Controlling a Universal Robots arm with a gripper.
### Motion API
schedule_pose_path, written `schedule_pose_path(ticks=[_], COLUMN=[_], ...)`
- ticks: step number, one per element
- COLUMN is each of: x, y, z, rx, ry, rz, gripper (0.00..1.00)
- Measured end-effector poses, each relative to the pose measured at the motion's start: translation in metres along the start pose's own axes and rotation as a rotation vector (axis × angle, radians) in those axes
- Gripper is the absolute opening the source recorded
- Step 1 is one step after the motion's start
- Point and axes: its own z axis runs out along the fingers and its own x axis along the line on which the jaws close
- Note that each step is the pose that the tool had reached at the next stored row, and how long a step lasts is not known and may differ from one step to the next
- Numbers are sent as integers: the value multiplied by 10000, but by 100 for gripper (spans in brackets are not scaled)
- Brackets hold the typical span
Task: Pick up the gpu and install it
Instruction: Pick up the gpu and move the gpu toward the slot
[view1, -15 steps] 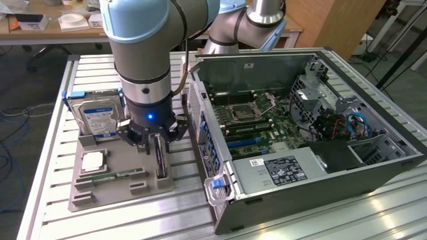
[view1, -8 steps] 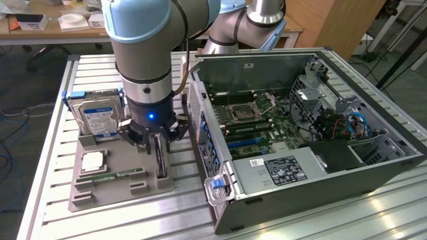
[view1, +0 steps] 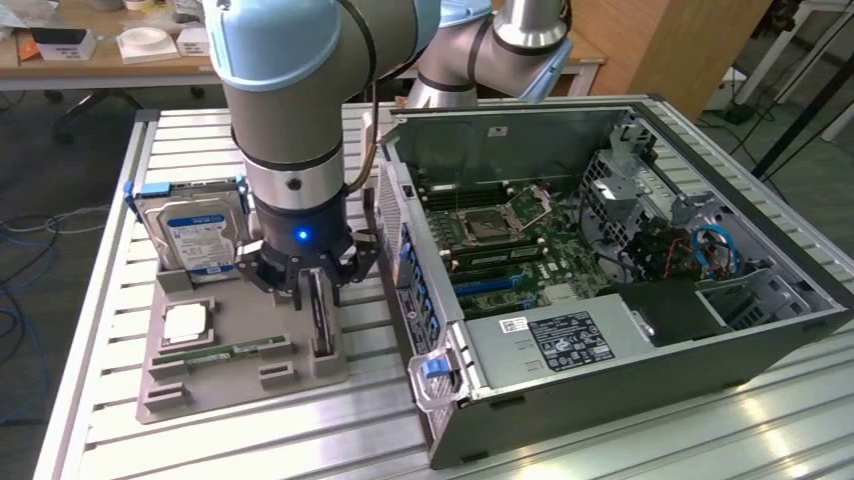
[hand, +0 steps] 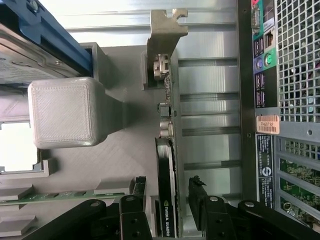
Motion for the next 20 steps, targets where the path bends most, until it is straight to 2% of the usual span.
schedule_pose_path(ticks=[4, 20], x=[1, 3], y=[0, 13], z=[33, 42], rx=[0, -1], ry=[0, 0], rz=[-1, 0], gripper=[47, 47])
